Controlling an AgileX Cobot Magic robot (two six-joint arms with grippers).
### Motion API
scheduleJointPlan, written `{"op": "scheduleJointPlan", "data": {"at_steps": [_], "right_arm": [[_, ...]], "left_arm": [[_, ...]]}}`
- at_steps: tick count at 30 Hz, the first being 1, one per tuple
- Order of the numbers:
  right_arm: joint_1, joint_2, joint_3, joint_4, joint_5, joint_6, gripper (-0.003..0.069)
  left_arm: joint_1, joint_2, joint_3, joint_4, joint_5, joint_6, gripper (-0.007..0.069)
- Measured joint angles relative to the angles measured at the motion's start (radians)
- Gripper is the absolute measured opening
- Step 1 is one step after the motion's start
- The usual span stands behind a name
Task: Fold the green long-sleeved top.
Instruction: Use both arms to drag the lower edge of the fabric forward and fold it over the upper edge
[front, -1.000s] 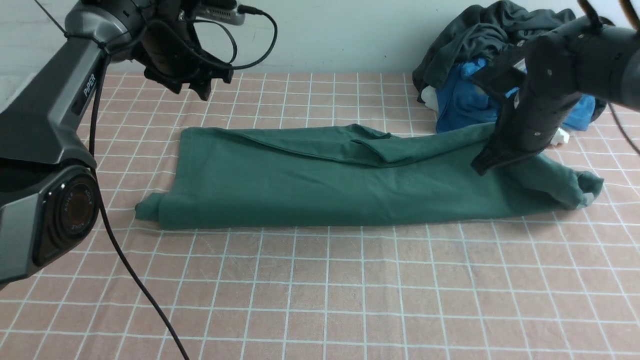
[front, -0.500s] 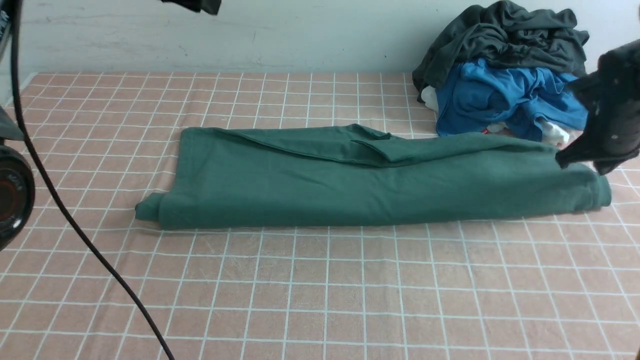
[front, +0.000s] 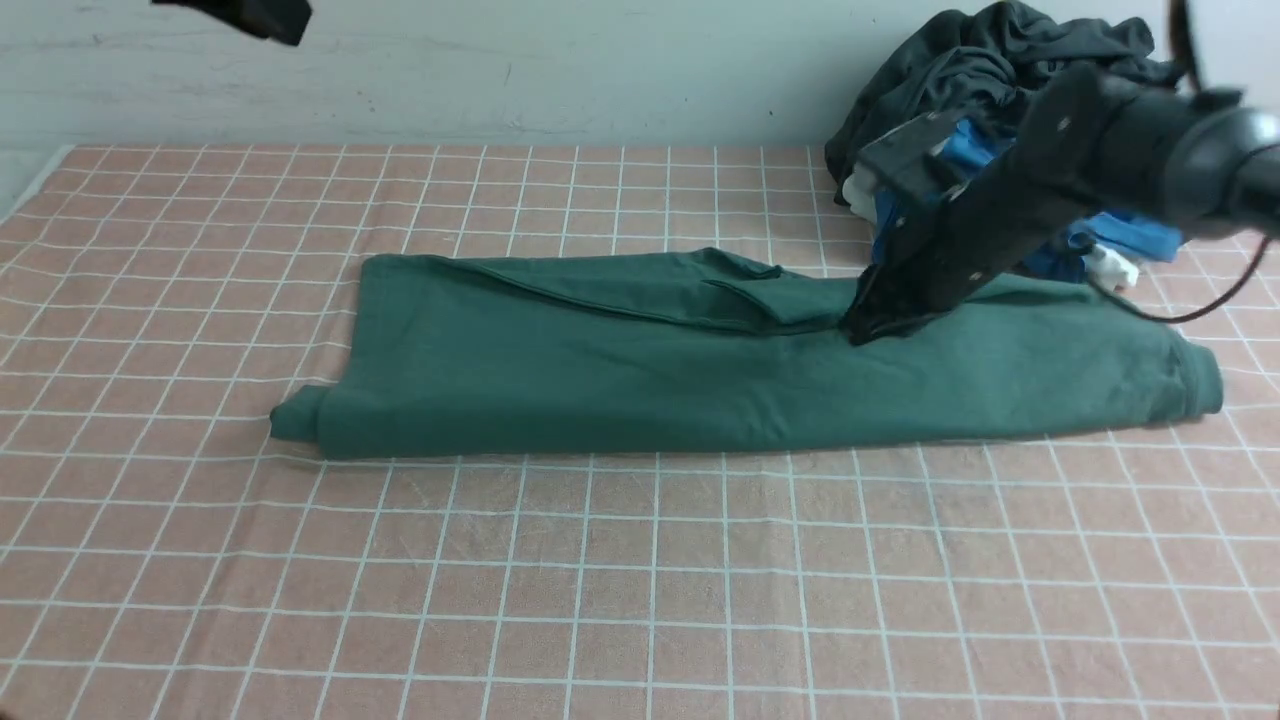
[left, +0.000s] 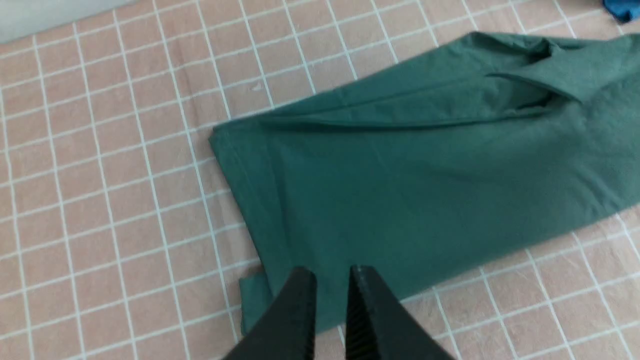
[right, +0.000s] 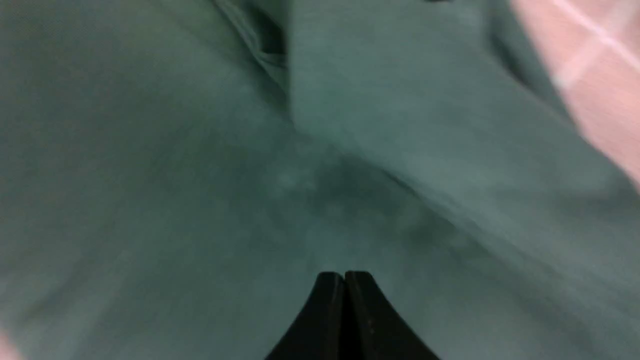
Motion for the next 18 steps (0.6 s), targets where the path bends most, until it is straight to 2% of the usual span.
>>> {"op": "scheduleJointPlan", "data": {"at_steps": [2, 5, 6, 9, 11, 15, 18], "right_arm": [[0.017, 0.038, 0.0, 0.004, -0.056, -0.021, -0.0013], [0.047, 0.081, -0.003, 0.022, -0.314, -0.043, -0.0013], [0.049, 0.081, -0.003, 0.022, -0.331, -0.043, -0.0013], [0.069, 0.138, -0.003, 0.098, -0.655, -0.019, -0.0012], [0.069, 0.156, -0.011, 0.173, -0.766, 0.007, -0.0003], [0.05, 0.151, -0.054, 0.294, -0.791, 0.026, 0.0056], [0.035, 0.099, -0.082, 0.3, -0.655, 0.027, 0.0124]], "left_arm": [[0.0, -0.095, 0.116, 0.007, -0.058, 0.0, 0.0033], [0.0, -0.365, 0.451, 0.076, -0.241, 0.001, 0.0001], [0.0, -0.378, 0.468, 0.082, -0.251, 0.001, 0.0001], [0.0, -0.574, 0.766, 0.209, -0.418, -0.006, -0.0003], [0.0, -0.65, 0.902, 0.27, -0.489, -0.03, -0.0003], [0.0, -0.721, 1.072, 0.341, -0.548, -0.11, -0.0003], [0.0, -0.723, 1.156, 0.375, -0.55, -0.152, -0.0003]]}}
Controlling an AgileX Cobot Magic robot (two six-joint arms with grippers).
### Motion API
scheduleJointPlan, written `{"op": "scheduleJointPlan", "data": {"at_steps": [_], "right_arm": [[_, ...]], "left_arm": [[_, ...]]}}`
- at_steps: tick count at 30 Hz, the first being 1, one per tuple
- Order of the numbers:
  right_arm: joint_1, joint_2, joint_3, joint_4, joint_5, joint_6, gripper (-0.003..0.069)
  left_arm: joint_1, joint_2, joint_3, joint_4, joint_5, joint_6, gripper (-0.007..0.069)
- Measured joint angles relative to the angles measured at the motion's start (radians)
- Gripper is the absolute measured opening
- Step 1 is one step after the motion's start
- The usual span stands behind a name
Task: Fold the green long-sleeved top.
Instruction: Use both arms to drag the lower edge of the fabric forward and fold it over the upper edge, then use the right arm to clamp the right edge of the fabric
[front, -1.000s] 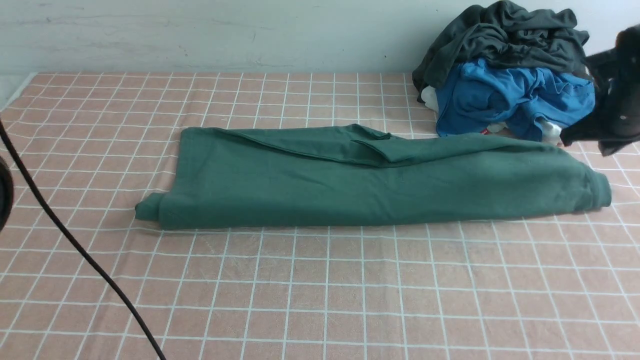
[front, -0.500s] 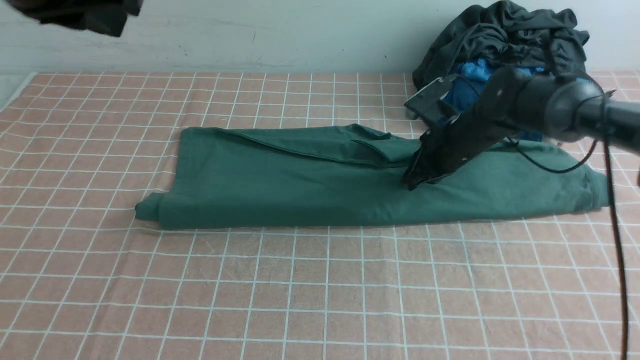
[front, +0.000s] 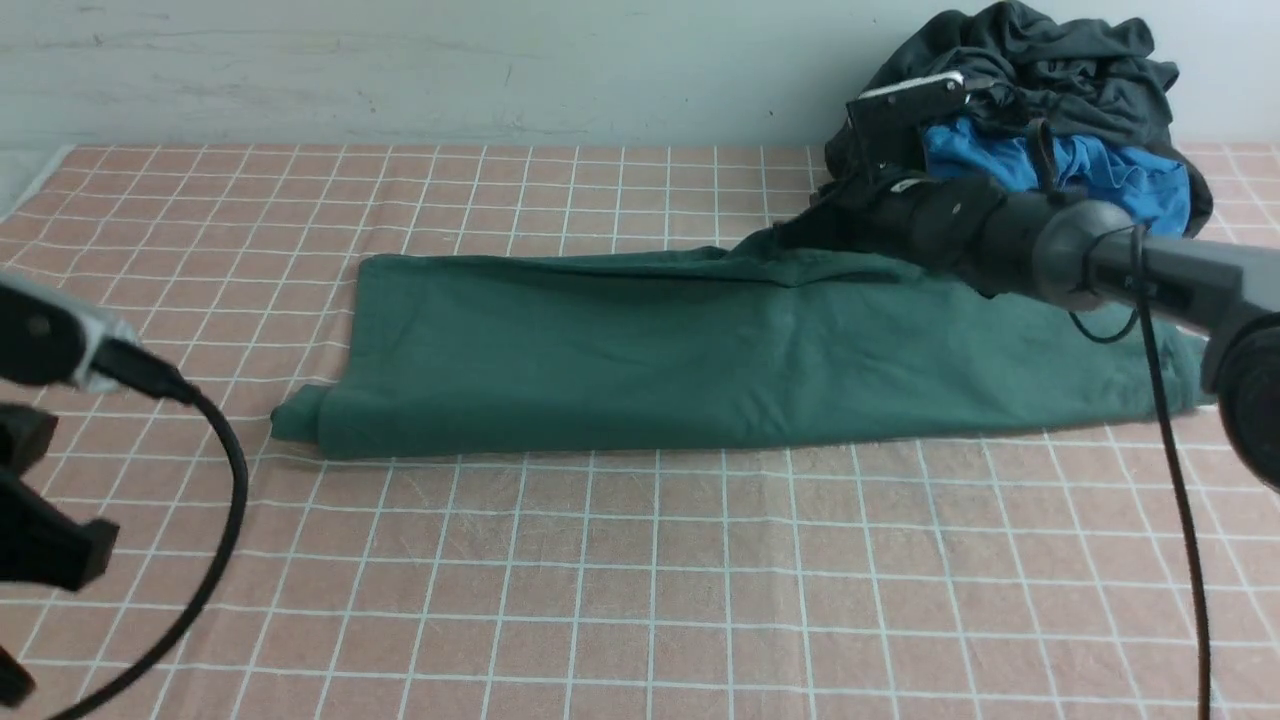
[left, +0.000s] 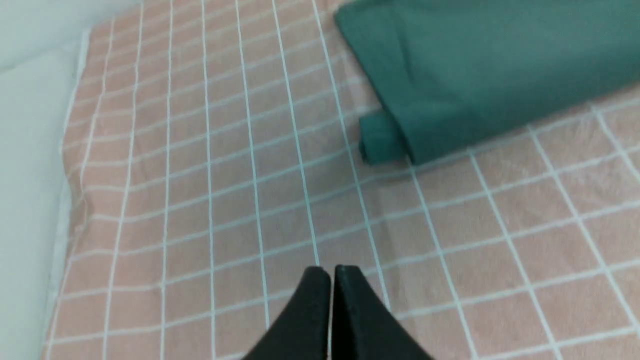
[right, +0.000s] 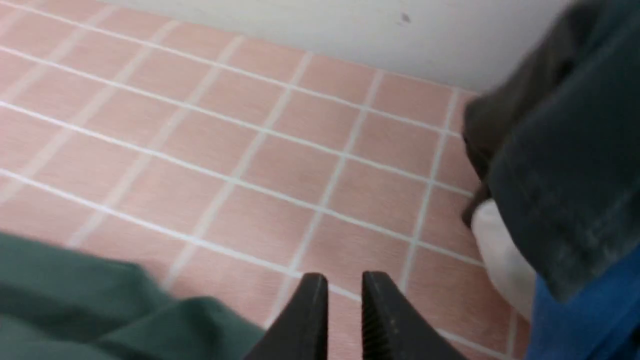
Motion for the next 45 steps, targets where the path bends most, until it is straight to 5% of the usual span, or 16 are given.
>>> {"op": "scheduleJointPlan", "data": {"at_steps": [5, 11, 16, 22, 25, 30, 35, 38, 41, 43, 45], "right_arm": [[-0.016, -0.125, -0.016, -0.015, 0.336, 0.003, 0.0197], [0.009, -0.078, -0.022, 0.036, 0.505, -0.121, 0.0129], [0.033, 0.054, -0.017, 0.121, 0.402, -0.262, 0.0039], [0.044, 0.114, -0.024, 0.369, -0.047, -0.44, -0.0006], [0.015, 0.087, -0.034, 0.548, -0.148, -0.517, 0.0042], [-0.072, -0.098, 0.02, 0.608, -0.014, -0.567, 0.018], [-0.174, -0.355, 0.186, 0.455, 0.123, -0.449, 0.0344], [-0.298, -0.513, 0.38, 0.153, 0.304, -0.15, 0.0463], [-0.362, -0.532, 0.453, -0.053, 0.437, 0.077, 0.0498], [-0.423, -0.505, 0.495, -0.337, 0.574, 0.329, 0.051], [-0.44, -0.477, 0.5, -0.479, 0.613, 0.468, 0.0514]], "left_arm": [[0.0, 0.009, 0.053, 0.015, -0.01, -0.046, -0.0003], [0.0, 0.011, 0.056, 0.017, -0.132, -0.087, -0.0003], [0.0, 0.011, 0.073, 0.018, -0.162, -0.1, -0.0003], [0.0, 0.011, 0.155, 0.021, -0.174, -0.103, -0.0003], [0.0, 0.012, 0.169, 0.021, -0.225, -0.103, -0.0003], [0.0, -0.005, 0.17, 0.016, -0.266, -0.102, -0.0003], [0.0, -0.097, 0.17, -0.016, -0.26, -0.102, -0.0003], [0.0, -0.178, 0.172, -0.03, -0.259, -0.102, -0.0003], [0.0, -0.2, 0.172, -0.034, -0.259, -0.102, -0.0003], [0.0, -0.199, 0.172, -0.046, -0.26, -0.111, -0.0003], [0.0, -0.191, 0.174, -0.05, -0.267, -0.125, -0.0003]]}}
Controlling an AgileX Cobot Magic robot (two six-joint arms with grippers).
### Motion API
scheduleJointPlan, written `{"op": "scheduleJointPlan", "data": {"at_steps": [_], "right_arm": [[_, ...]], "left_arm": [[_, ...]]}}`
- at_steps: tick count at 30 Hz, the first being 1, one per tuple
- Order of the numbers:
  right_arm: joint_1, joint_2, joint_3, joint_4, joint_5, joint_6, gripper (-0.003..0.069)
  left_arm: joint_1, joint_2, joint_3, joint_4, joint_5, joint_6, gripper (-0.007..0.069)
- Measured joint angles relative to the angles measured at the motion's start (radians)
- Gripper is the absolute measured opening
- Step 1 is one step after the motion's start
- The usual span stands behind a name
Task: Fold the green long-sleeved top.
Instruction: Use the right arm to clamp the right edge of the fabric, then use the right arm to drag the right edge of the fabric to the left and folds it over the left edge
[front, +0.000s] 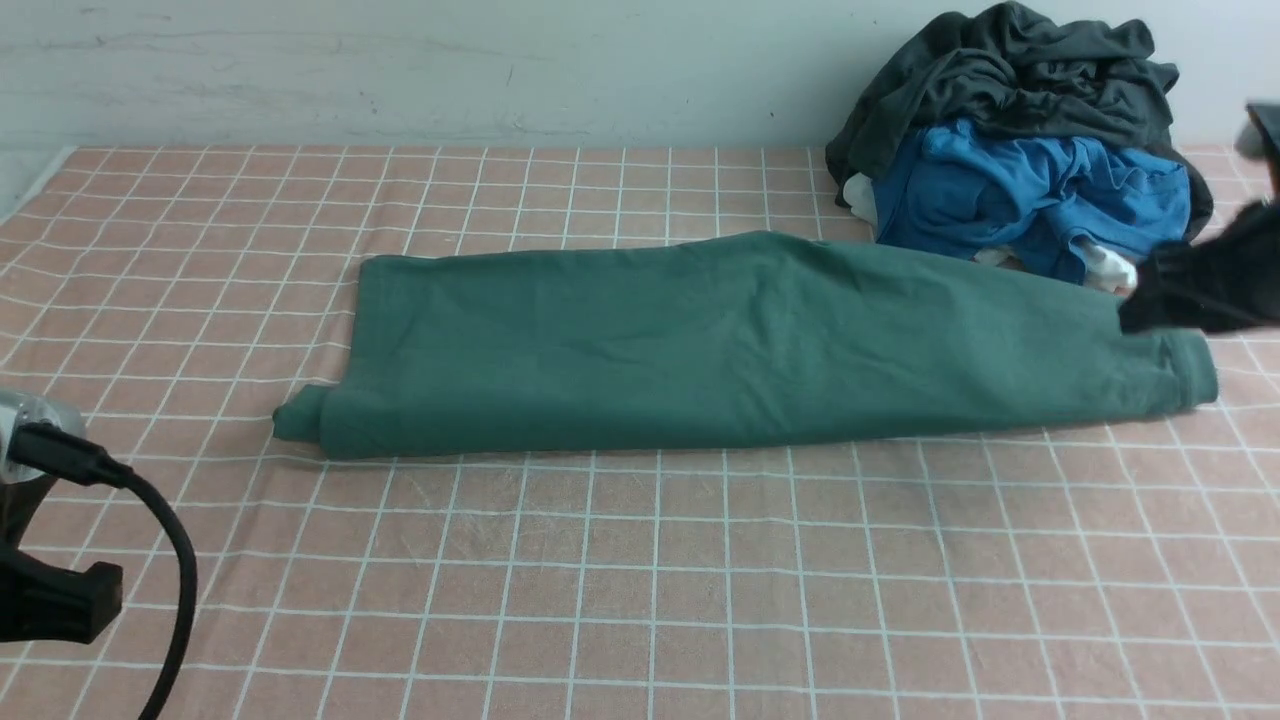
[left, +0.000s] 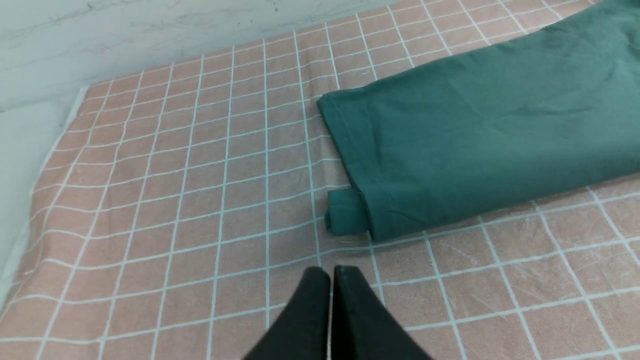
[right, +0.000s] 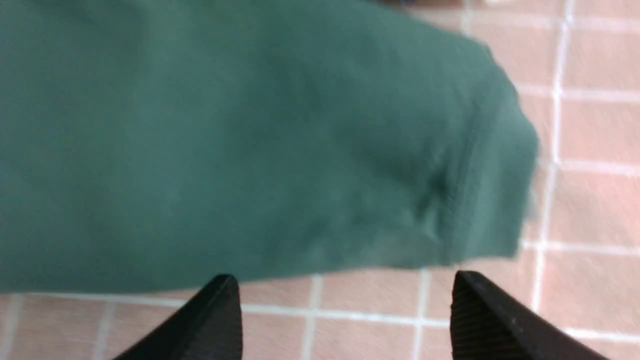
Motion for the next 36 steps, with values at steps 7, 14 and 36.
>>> {"op": "scheduleJointPlan", "data": {"at_steps": [7, 14, 36], "right_arm": [[-0.006, 0.106, 0.0, -0.158, -0.084, 0.191, 0.0514], [-0.006, 0.192, -0.002, -0.13, -0.202, 0.26, 0.0442], [0.024, -0.139, -0.169, -0.496, -0.093, 0.182, 0.0021]], "left_arm": [[0.0, 0.038, 0.0, -0.004, -0.006, -0.022, -0.0003], [0.0, 0.039, 0.001, -0.004, 0.004, -0.017, -0.0003], [0.0, 0.038, 0.001, -0.004, -0.009, -0.014, -0.0003]]}}
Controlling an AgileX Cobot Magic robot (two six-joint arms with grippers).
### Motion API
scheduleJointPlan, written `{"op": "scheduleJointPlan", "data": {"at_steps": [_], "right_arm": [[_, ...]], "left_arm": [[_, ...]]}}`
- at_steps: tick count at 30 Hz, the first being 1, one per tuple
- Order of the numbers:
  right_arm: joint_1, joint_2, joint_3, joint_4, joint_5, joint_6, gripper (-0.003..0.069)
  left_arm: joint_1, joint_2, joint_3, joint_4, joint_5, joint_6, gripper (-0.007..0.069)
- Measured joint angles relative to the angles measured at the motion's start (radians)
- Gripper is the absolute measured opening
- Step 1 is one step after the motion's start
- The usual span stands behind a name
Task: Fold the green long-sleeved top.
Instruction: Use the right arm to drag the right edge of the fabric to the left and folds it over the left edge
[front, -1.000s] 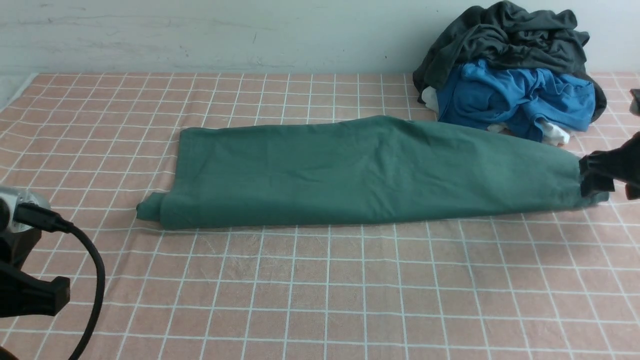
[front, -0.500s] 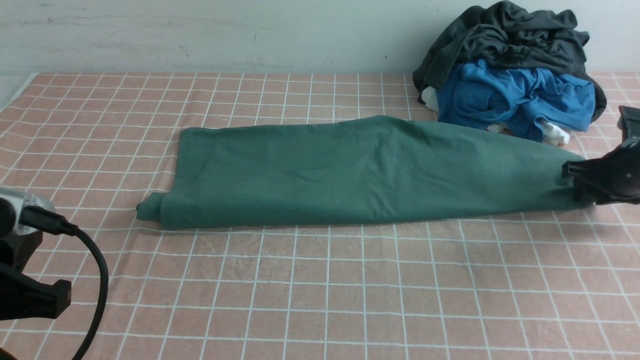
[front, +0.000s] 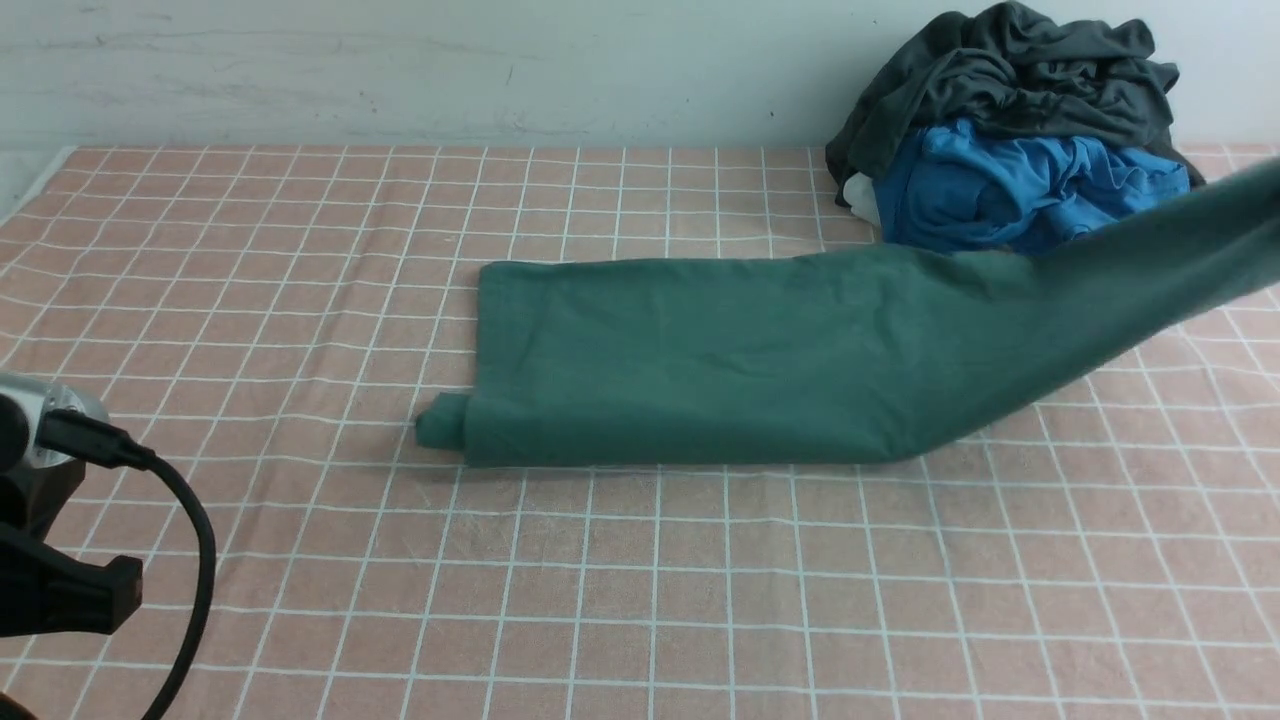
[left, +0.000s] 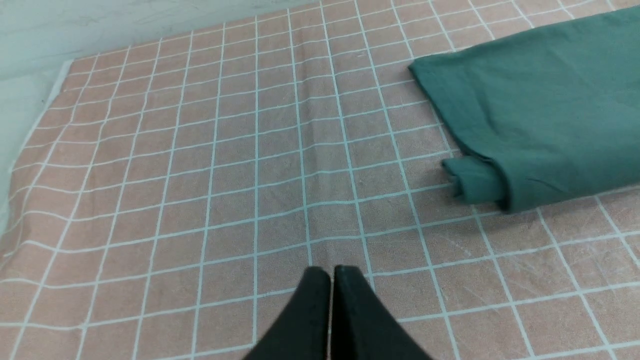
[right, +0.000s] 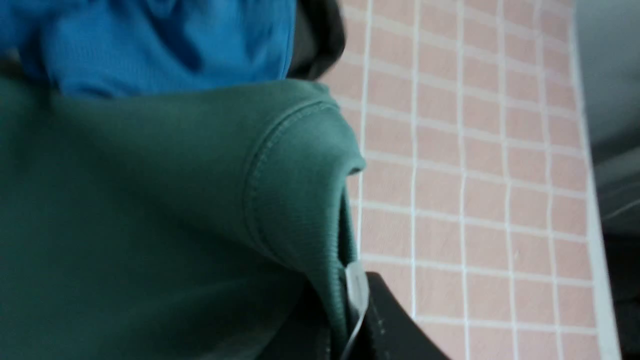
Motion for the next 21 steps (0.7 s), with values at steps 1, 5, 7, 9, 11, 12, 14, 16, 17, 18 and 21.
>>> {"op": "scheduleJointPlan", "data": {"at_steps": [1, 5, 7, 9, 11, 12, 14, 16, 17, 18, 21], "right_arm": [[0.019, -0.019, -0.024, 0.021, 0.001, 0.0, 0.0021], [0.194, -0.076, -0.12, 0.207, -0.002, -0.02, 0.0021], [0.266, -0.076, -0.125, 0.272, -0.007, -0.037, 0.0021], [0.378, -0.05, -0.129, 0.368, -0.01, -0.071, 0.0021], [0.544, 0.03, -0.129, 0.451, -0.02, -0.132, 0.0021], [0.586, 0.064, -0.129, 0.464, -0.029, -0.142, 0.0021], [0.676, 0.158, -0.129, 0.48, -0.059, -0.157, 0.0025], [0.719, 0.215, -0.132, 0.481, -0.079, -0.16, 0.0034], [0.764, 0.295, -0.153, 0.481, -0.095, -0.161, 0.0057], [0.775, 0.319, -0.164, 0.481, -0.098, -0.163, 0.0076], [0.803, 0.388, -0.238, 0.478, -0.093, -0.163, 0.0158]], "left_arm": [[0.0, 0.0, 0.0, 0.0, -0.002, 0.0, -0.0003], [0.0, -0.003, 0.0, 0.0, -0.013, 0.0, -0.0003], [0.0, -0.004, 0.0, 0.0, -0.013, 0.0, -0.0003], [0.0, -0.005, 0.0, 0.0, -0.013, 0.0, -0.0003], [0.0, -0.005, 0.0, 0.0, -0.013, 0.0, -0.0003], [0.0, -0.005, 0.0, 0.0, -0.013, 0.0, -0.0003], [0.0, -0.005, 0.0, 0.0, -0.013, 0.0, -0.0003], [0.0, -0.005, 0.0, 0.0, -0.013, 0.0, -0.0003], [0.0, -0.005, 0.0, 0.0, -0.013, 0.0, -0.0003], [0.0, -0.005, 0.0, 0.0, -0.013, 0.0, -0.0003], [0.0, -0.005, 0.0, 0.0, -0.012, 0.0, -0.0003]]}}
